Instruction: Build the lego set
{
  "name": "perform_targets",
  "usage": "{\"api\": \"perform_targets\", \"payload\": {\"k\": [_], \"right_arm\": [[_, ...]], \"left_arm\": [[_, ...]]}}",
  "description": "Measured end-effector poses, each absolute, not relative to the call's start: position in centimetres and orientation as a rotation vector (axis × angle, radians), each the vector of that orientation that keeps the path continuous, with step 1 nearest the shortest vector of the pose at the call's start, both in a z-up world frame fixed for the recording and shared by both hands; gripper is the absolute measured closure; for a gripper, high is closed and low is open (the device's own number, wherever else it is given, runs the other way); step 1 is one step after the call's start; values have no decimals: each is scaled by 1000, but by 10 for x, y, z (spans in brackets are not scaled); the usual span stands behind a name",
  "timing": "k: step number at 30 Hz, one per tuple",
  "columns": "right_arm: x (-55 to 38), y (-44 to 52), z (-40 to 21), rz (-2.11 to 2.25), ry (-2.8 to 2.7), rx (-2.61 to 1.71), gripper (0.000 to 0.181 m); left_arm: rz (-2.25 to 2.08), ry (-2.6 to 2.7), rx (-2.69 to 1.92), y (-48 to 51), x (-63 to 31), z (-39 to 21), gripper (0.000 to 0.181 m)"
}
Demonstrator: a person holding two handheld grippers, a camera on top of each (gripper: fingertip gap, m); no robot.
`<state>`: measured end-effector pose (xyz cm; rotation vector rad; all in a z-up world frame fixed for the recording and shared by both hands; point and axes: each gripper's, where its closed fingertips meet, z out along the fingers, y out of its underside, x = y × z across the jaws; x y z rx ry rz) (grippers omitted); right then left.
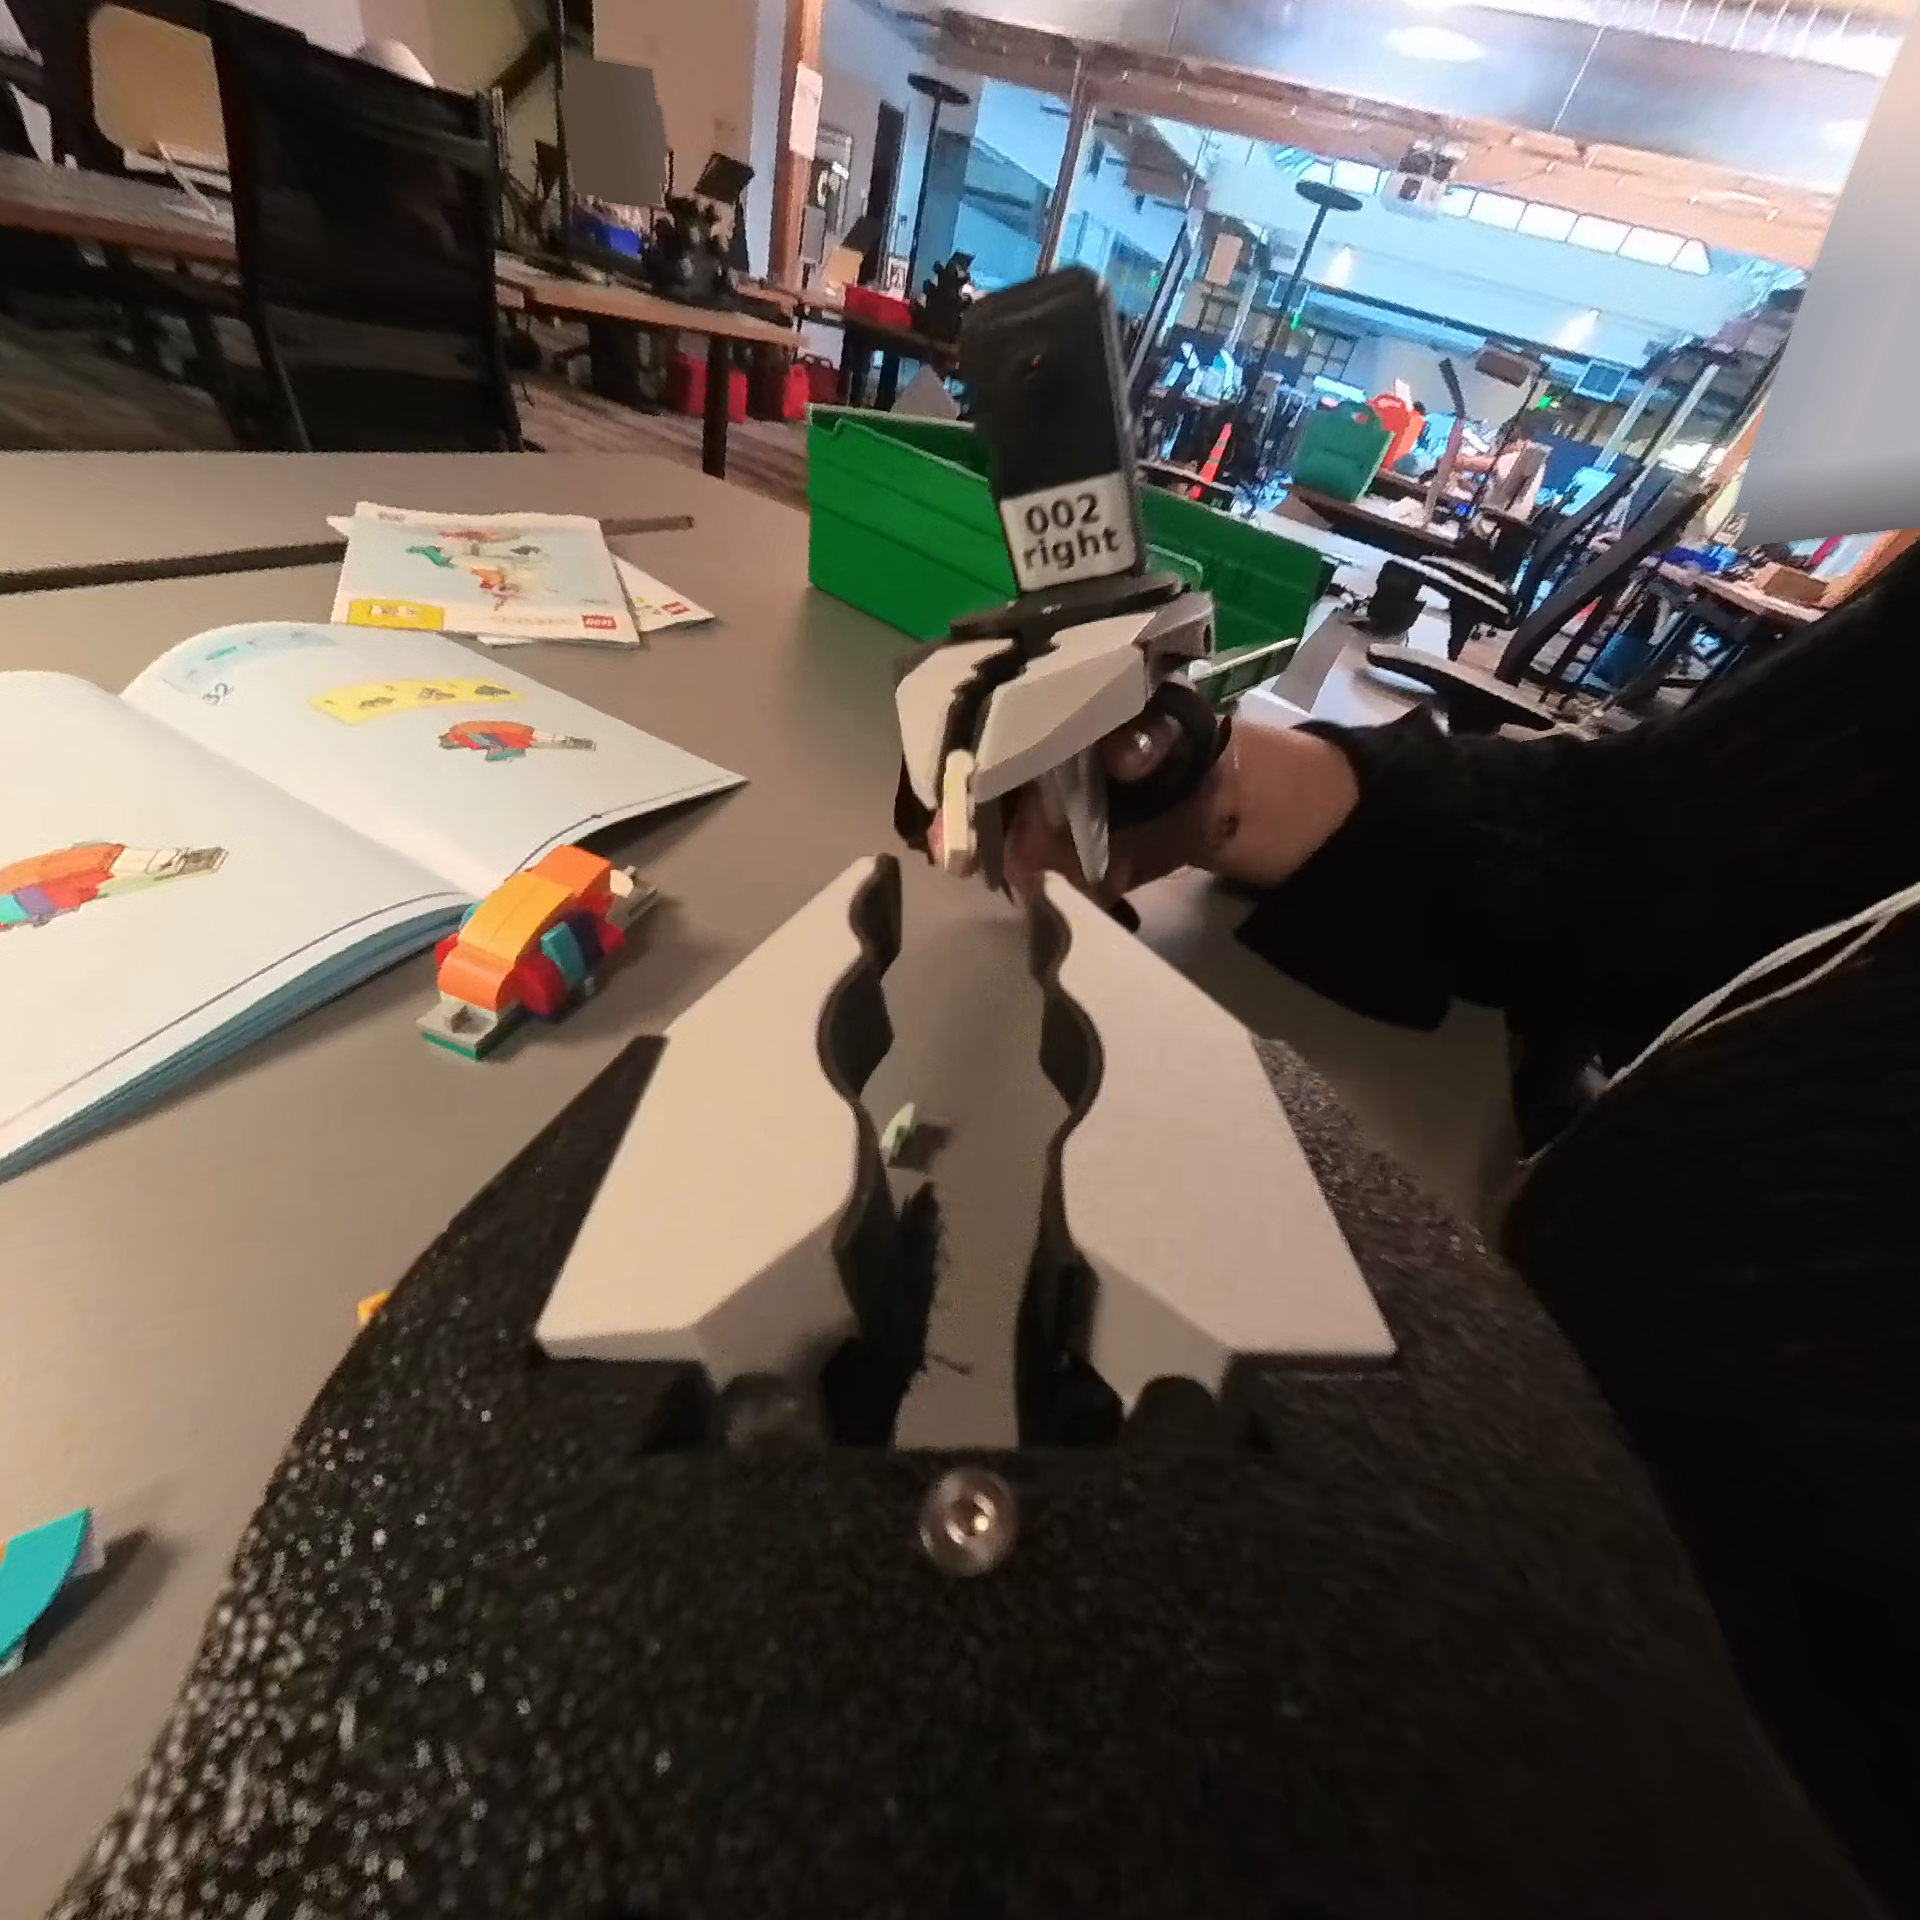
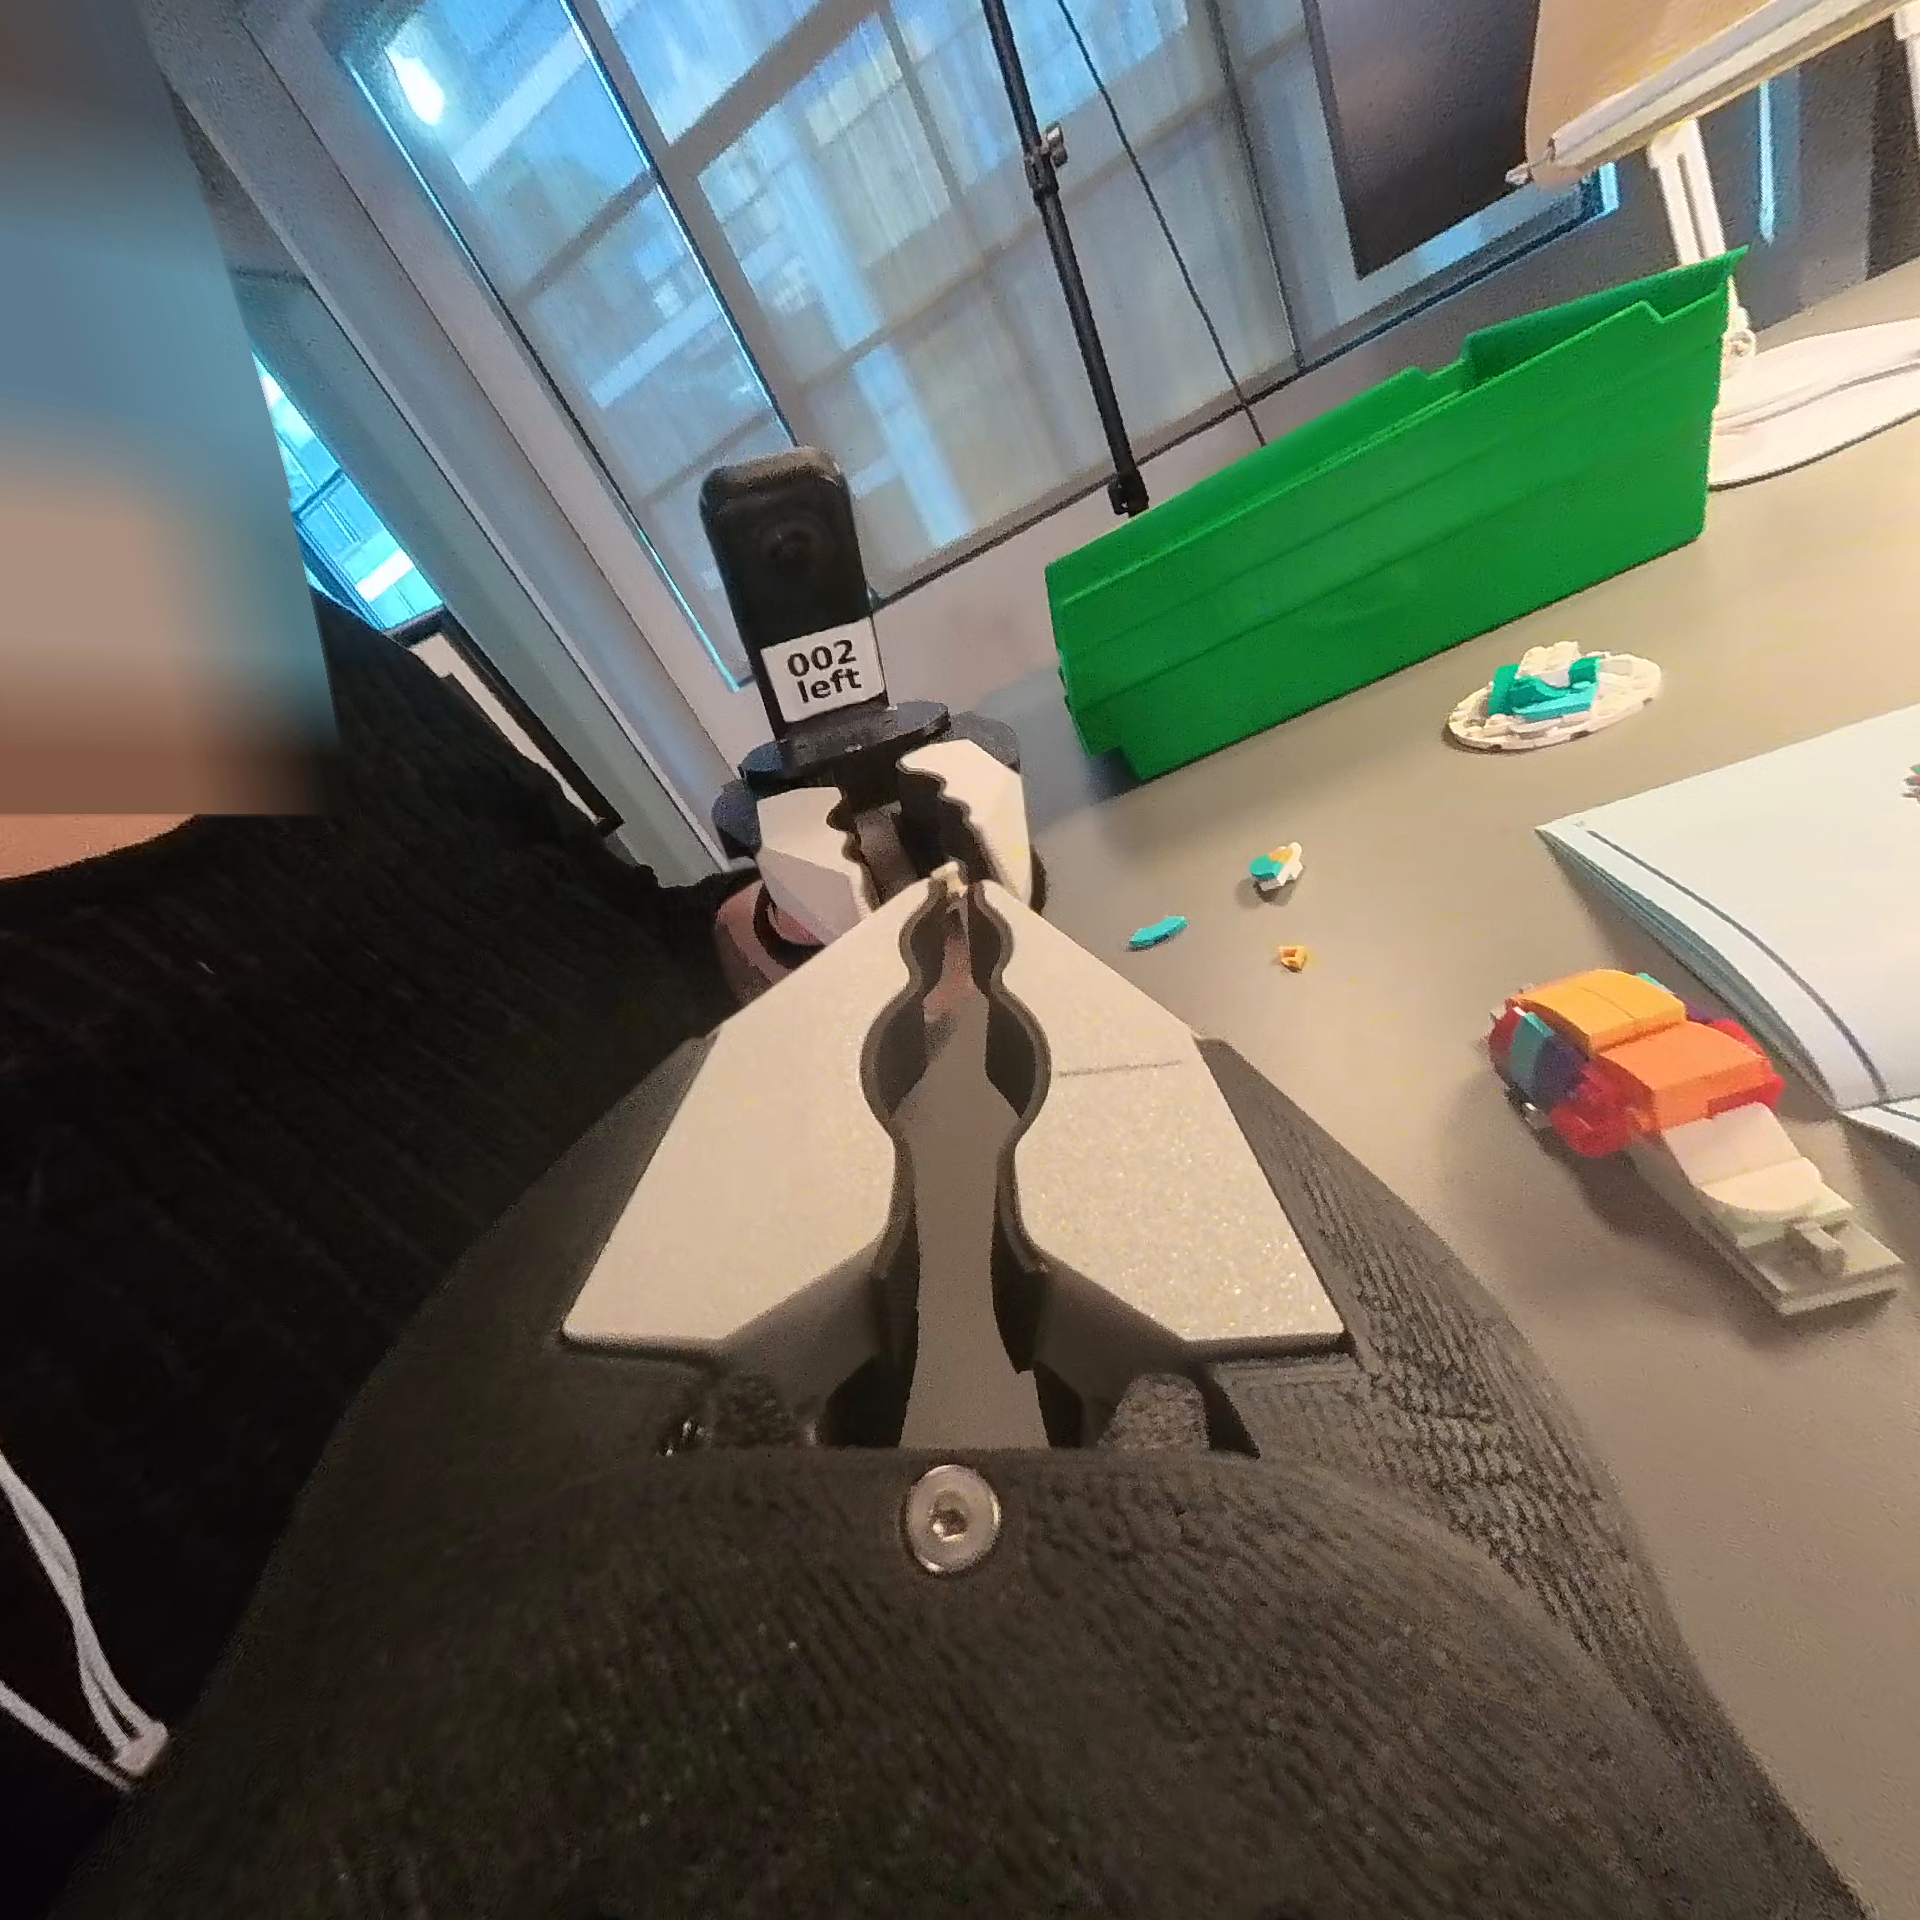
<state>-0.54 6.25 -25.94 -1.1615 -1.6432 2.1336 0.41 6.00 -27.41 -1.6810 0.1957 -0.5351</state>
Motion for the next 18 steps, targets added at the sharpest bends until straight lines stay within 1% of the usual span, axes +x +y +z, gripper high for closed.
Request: {"api": "perform_targets", "payload": {"k": [2,3,6,8,9,11,13,15,18], "right_arm": [[-5,60,-258,2154,-1631,-1157,179],[-5,59,-258,2162,-1627,-1156,179],[-5,59,-258,2157,-1623,-1149,179],[-5,59,-265,2062,-1682,-1138,178],[-6,60,-271,1961,-1732,-1117,177],[-6,63,-283,1662,-1857,-1021,166],[-4,62,-292,1386,-1978,-892,160],[1,53,-298,1270,-2061,-818,160],[5,45,-307,1212,-2125,-785,161]], "left_arm": [[-521,189,-1647,61,4,-268,168],[-509,186,-1630,61,3,-265,177],[-485,209,-1664,63,2,-267,178],[-461,258,-1753,63,1,-275,178],[-433,294,-1822,63,0,-281,178],[-331,406,-1999,61,-6,-300,178],[-222,537,-2136,56,-10,-315,178],[-165,664,-2220,50,-7,-324,178],[-160,789,-2253,46,4,-327,178]]}}
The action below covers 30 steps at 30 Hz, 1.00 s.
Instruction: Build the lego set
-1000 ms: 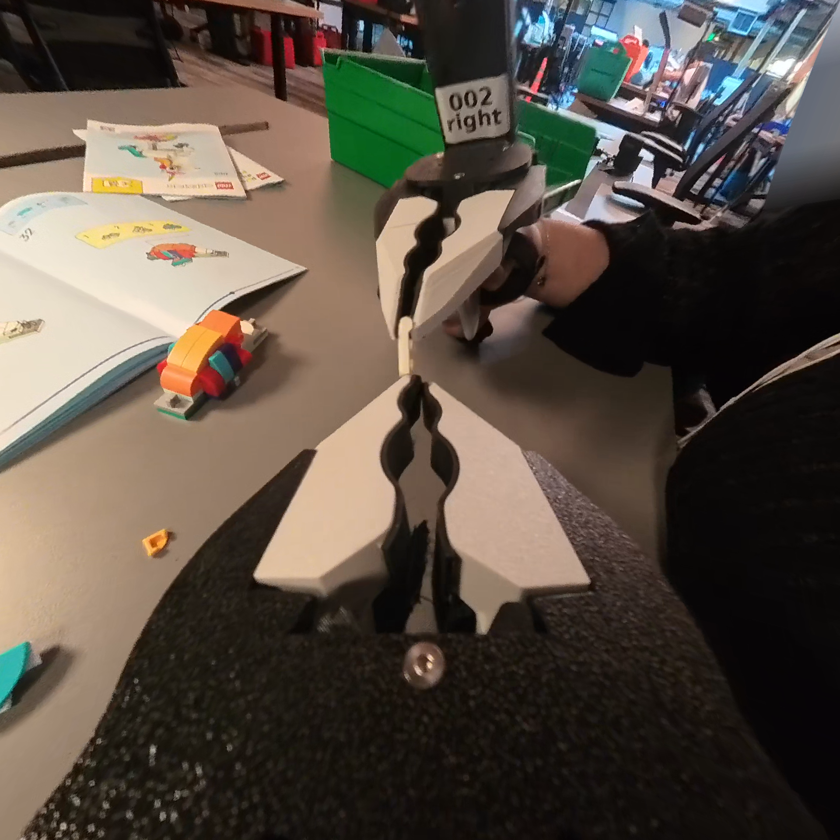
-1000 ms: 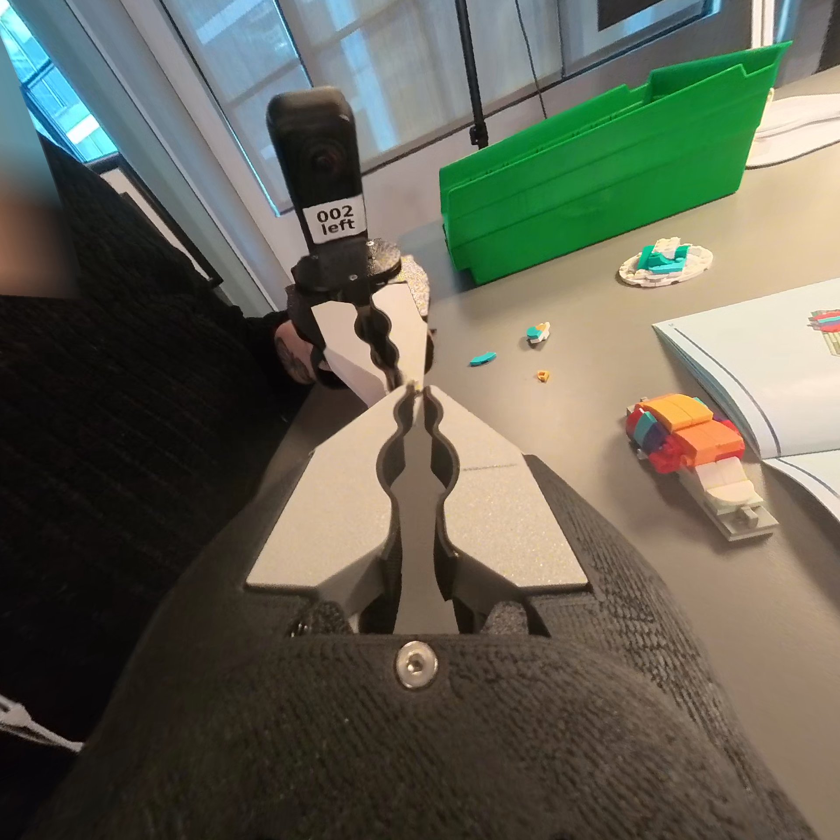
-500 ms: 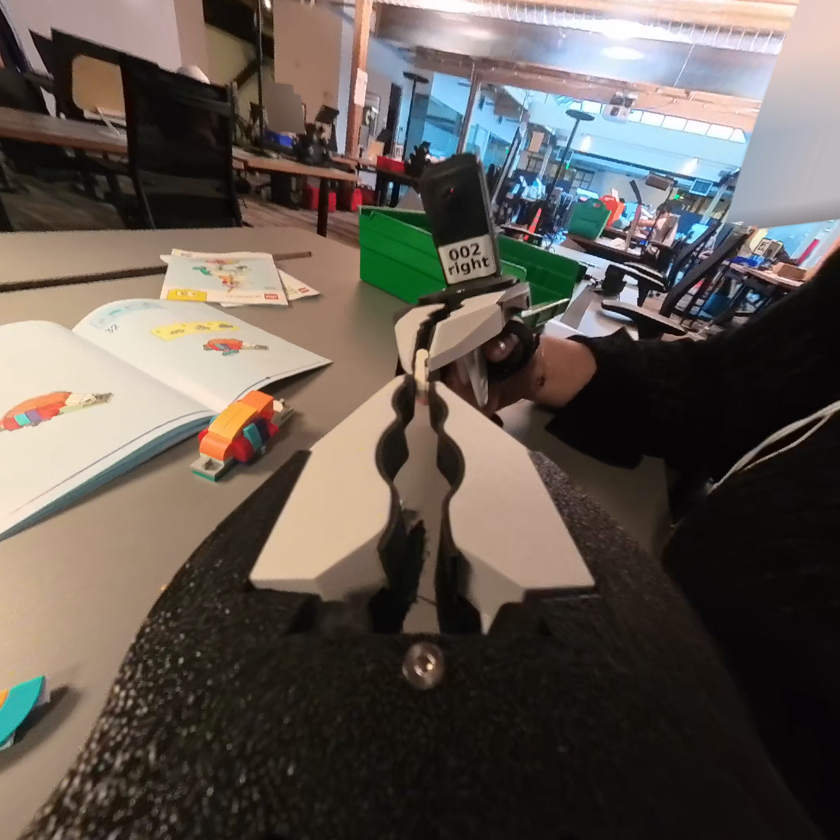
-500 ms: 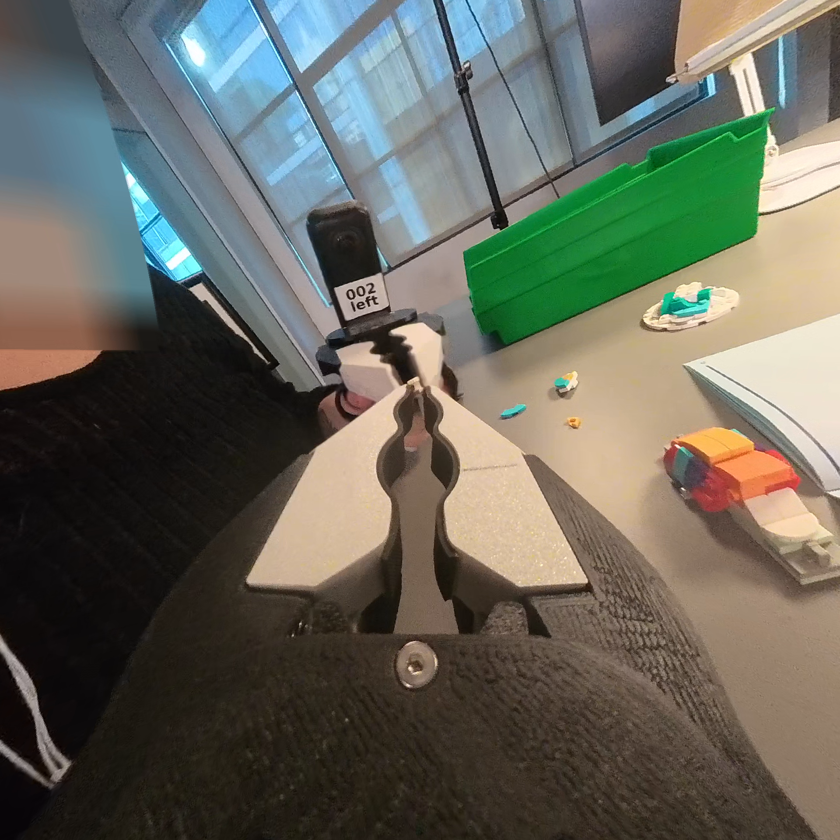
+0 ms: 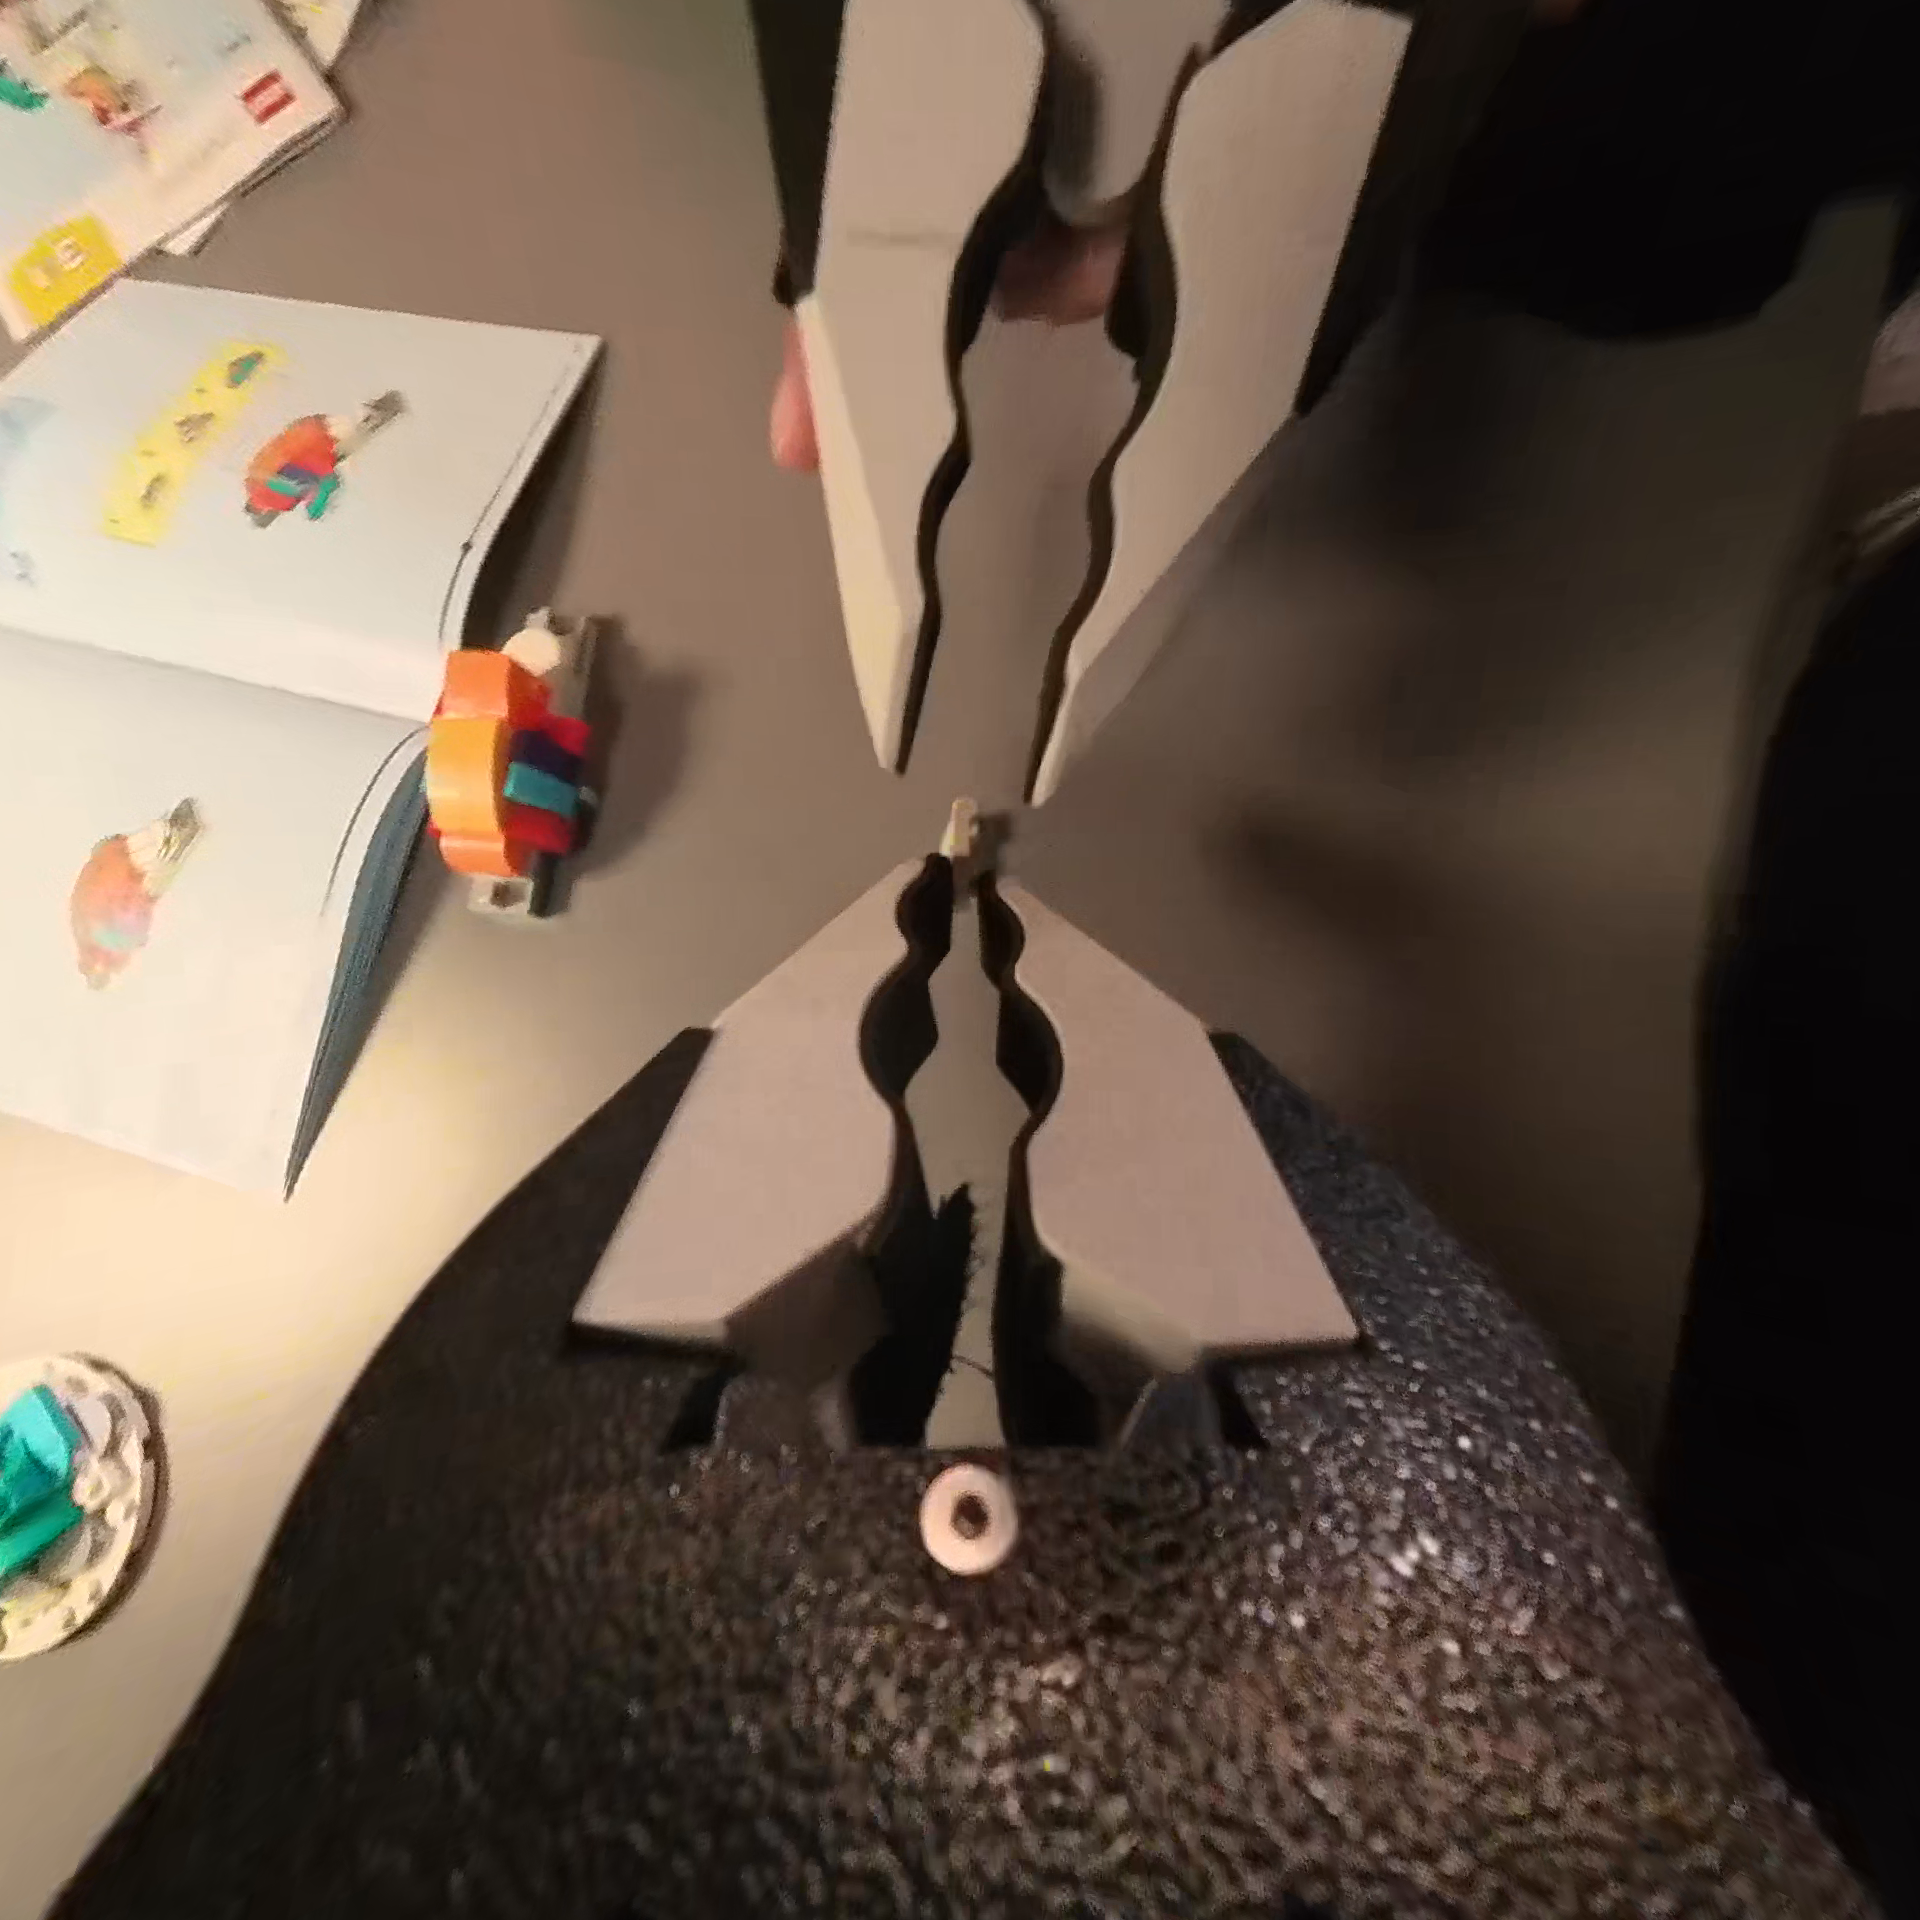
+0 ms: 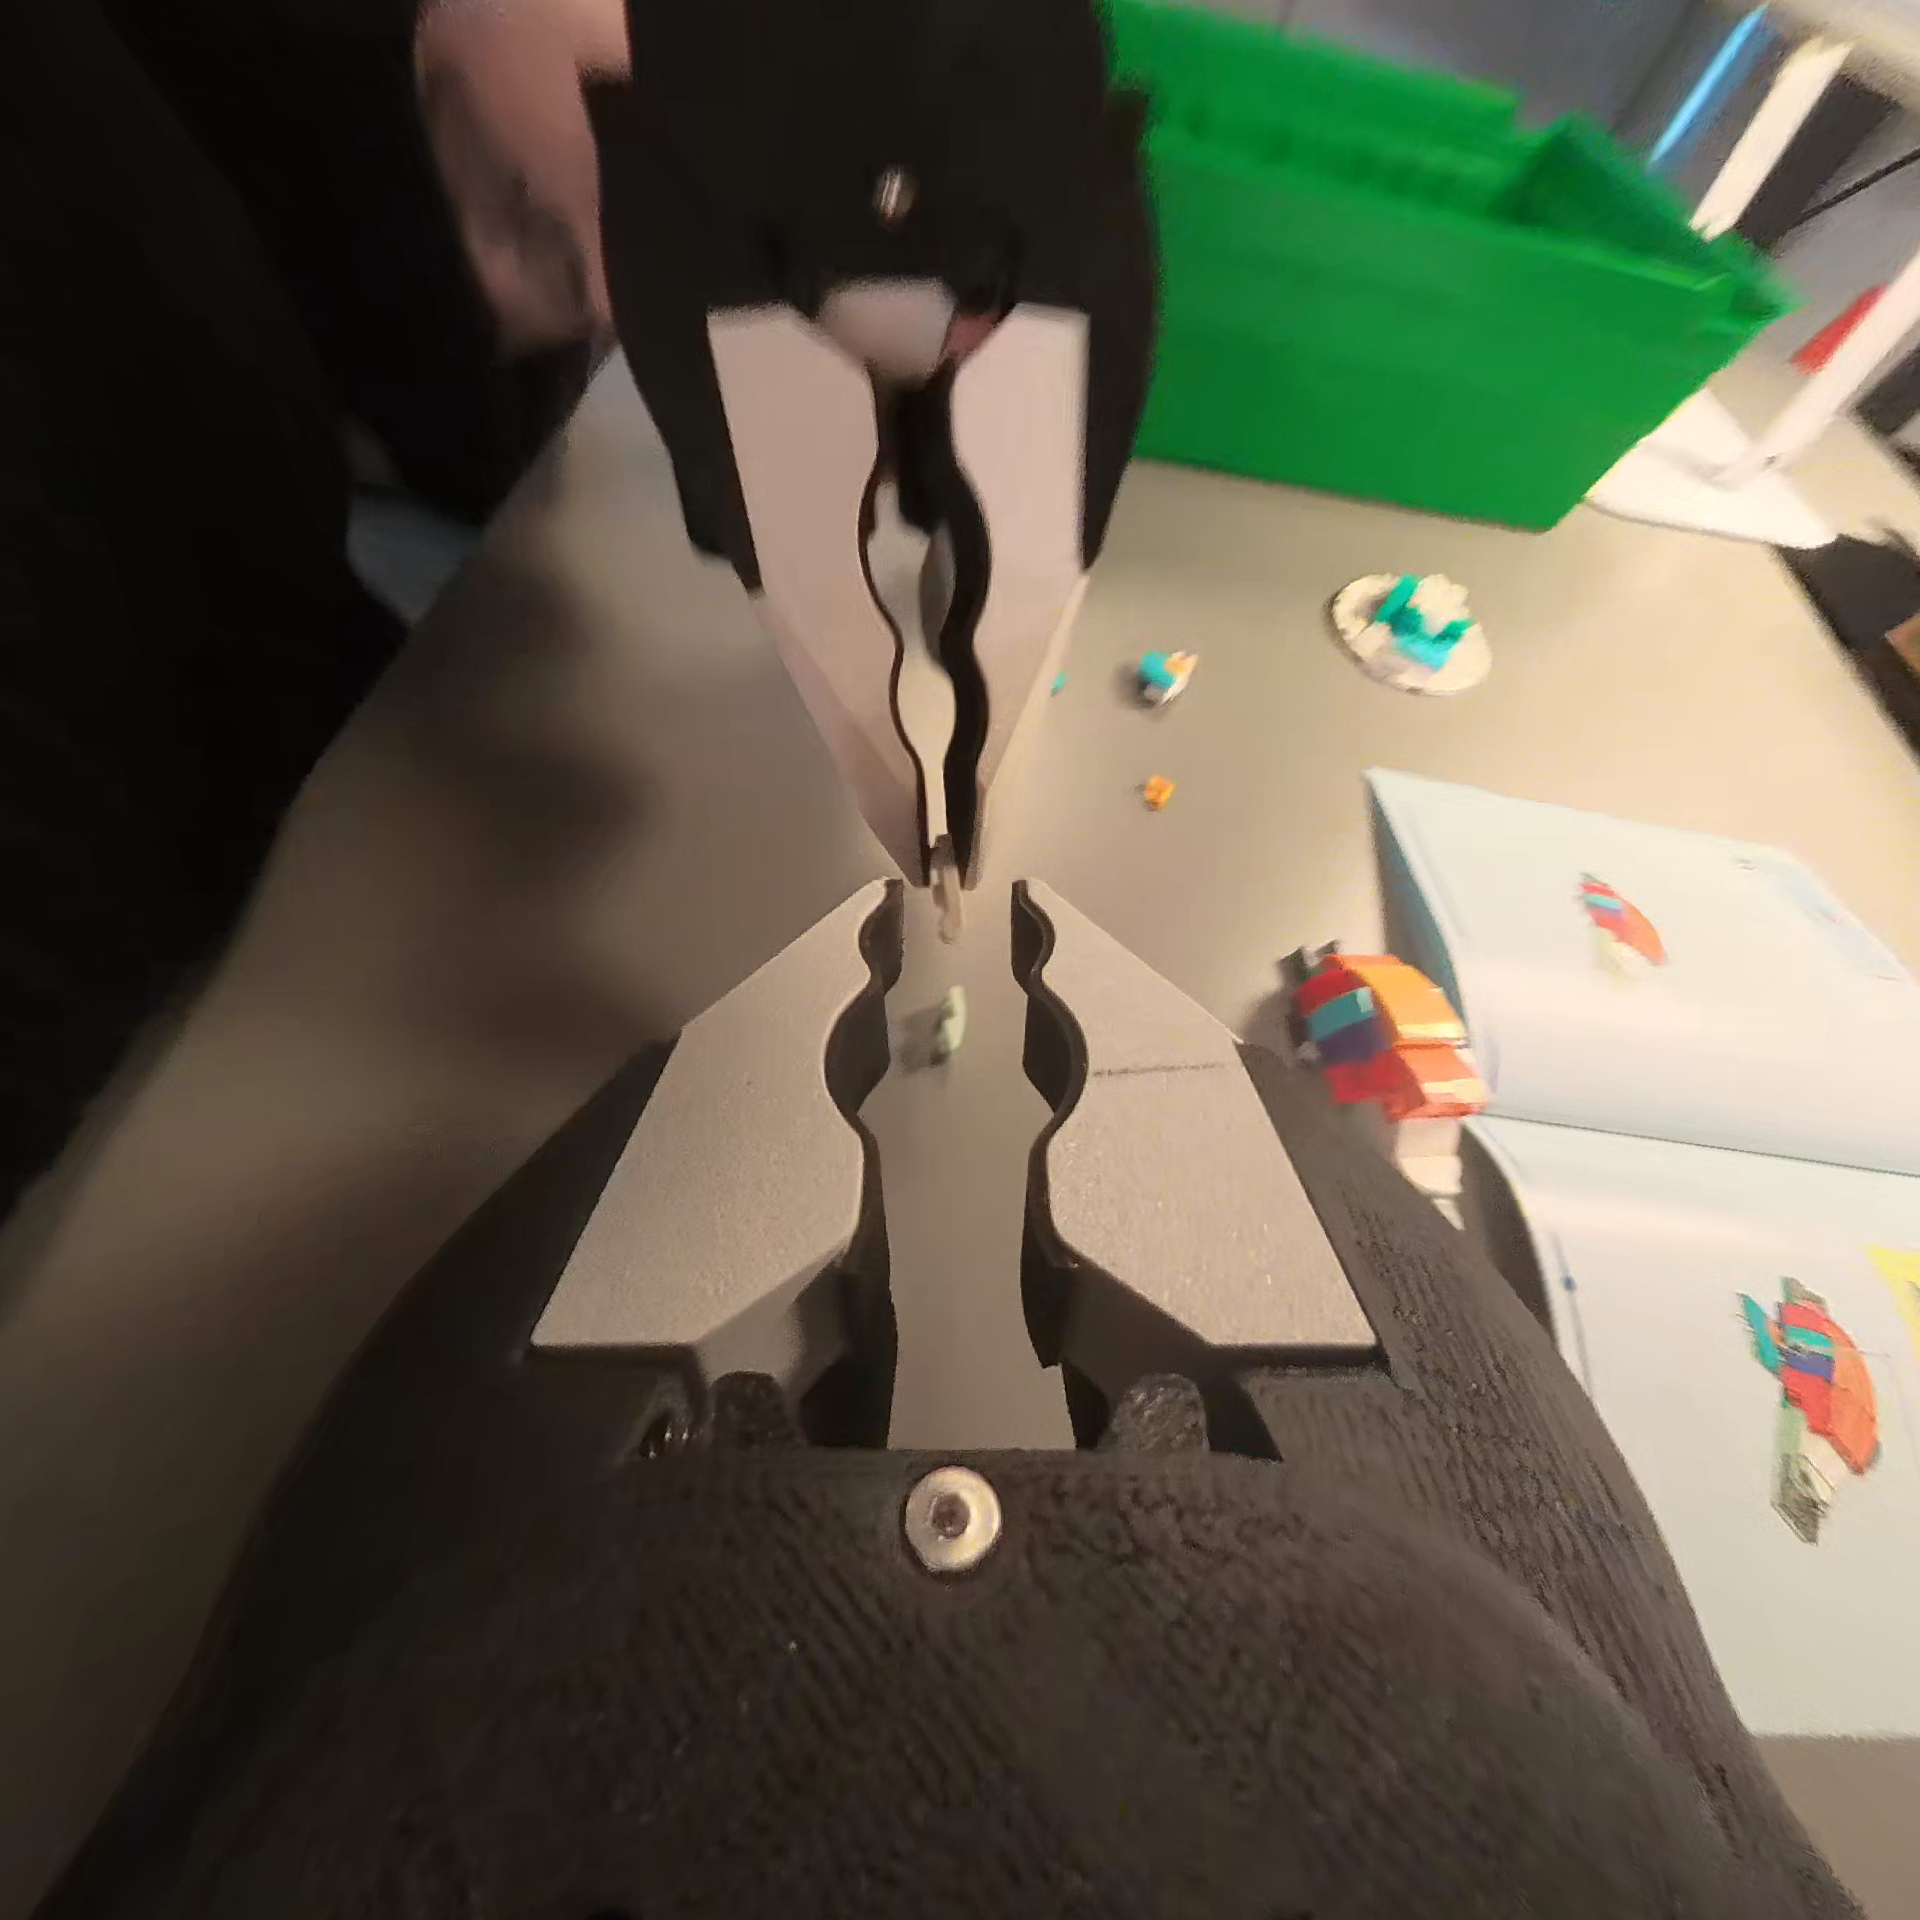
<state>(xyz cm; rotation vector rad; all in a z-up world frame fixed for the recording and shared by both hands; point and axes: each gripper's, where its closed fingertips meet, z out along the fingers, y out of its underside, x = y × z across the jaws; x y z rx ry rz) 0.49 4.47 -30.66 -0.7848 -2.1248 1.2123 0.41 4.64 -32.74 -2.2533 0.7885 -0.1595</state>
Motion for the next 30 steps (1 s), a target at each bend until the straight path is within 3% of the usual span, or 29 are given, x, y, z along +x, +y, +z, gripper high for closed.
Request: {"api": "perform_targets", "payload": {"k": [3,6,16,25,30], "right_arm": [[11,39,-319,1161,-2219,-750,159],[12,35,-322,1156,-2238,-741,177],[10,32,-315,1358,-2178,-800,178],[15,38,-324,1360,-2237,-857,159],[18,38,-343,1273,-2331,-886,158]], "left_arm": [[-170,837,-2262,45,11,-328,178],[-189,856,-2260,43,15,-326,178],[-399,661,-2124,47,21,-307,178],[-323,701,-2235,46,17,-327,178],[-288,779,-2307,43,20,-340,178]]}}
